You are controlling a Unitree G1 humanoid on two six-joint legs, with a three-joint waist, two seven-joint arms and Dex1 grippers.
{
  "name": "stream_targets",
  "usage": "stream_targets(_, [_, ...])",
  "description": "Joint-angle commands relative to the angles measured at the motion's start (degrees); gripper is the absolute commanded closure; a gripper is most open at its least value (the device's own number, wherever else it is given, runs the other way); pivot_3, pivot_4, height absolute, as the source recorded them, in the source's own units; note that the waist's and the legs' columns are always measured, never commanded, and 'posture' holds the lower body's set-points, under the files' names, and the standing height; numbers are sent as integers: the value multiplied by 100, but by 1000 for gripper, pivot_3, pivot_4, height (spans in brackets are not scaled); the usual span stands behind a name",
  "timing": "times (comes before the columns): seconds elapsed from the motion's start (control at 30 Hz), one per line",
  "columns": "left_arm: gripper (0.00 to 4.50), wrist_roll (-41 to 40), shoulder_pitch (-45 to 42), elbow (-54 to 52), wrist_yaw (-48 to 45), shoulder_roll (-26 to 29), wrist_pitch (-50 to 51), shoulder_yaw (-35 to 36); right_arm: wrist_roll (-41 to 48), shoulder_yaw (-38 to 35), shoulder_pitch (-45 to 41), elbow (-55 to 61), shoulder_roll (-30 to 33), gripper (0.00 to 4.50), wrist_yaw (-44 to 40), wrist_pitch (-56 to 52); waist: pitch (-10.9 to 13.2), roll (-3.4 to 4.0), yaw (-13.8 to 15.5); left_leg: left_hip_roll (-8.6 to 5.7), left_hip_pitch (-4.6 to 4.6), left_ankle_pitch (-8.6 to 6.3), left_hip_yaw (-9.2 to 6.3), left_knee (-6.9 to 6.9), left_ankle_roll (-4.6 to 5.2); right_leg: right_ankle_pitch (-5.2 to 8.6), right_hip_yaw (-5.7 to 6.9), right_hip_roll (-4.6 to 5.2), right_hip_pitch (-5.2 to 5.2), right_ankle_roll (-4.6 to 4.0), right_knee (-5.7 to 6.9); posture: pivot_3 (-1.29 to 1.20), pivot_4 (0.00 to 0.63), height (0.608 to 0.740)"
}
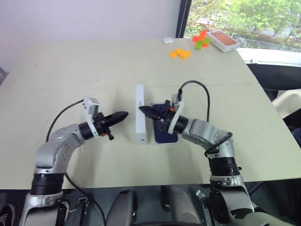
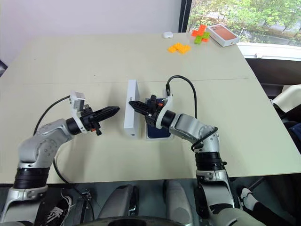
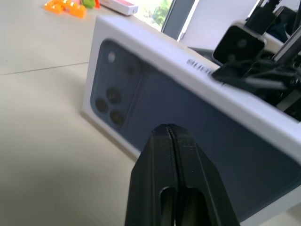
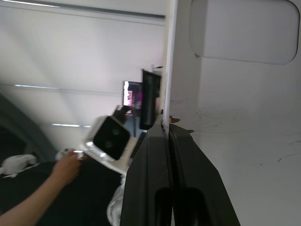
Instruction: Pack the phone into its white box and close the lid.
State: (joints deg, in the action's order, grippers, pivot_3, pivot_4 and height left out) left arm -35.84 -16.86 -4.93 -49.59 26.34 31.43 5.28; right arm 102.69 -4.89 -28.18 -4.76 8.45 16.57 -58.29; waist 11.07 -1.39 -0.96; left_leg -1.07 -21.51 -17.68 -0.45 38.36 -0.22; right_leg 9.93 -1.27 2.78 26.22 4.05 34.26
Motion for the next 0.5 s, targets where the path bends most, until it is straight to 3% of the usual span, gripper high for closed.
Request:
stream_targets(0.03, [4486, 170, -37, -102, 24, -140, -262, -175, -144, -53, -15, 167, 77, 4500, -271, -19, -1, -1, -7, 0, 0, 0, 1, 0, 0, 0, -1, 0, 0, 0, 0, 0, 150, 740])
stream_targets(0.17, [4486, 300, -15, -49, 57, -319, -367, -348, -239, -75, 8, 191, 144, 4500, -388, -35, -2, -1, -15, 2, 4, 0, 2, 0, 0, 0, -3, -4, -1, 0, 2, 0, 150, 740])
stream_targets(0.27, [4500, 365, 20, 8, 53, -401, -405, -454, -409, -82, -26, 227, 226, 3547, -502, -33, -2, 0, -11, 2, 6, 0, 1, 1, 0, 0, -3, -6, -1, 0, 5, 0, 150, 740])
stream_targets(0.47, [4500, 451, 87, -6, 70, -594, -457, -663, -454, -176, -195, 369, 677, 549, -762, -250, -2, -1, -5, 1, 4, 0, 4, 6, 0, 0, -4, -3, -3, 0, 4, 0, 150, 740])
stream_targets(0.5, [4500, 450, 84, -10, 80, -621, -455, -679, -697, -154, -264, 457, 888, 549, -955, -311, -2, 0, -3, 1, 3, 0, 4, 6, 0, 0, -4, -3, -3, 0, 3, 0, 150, 740])
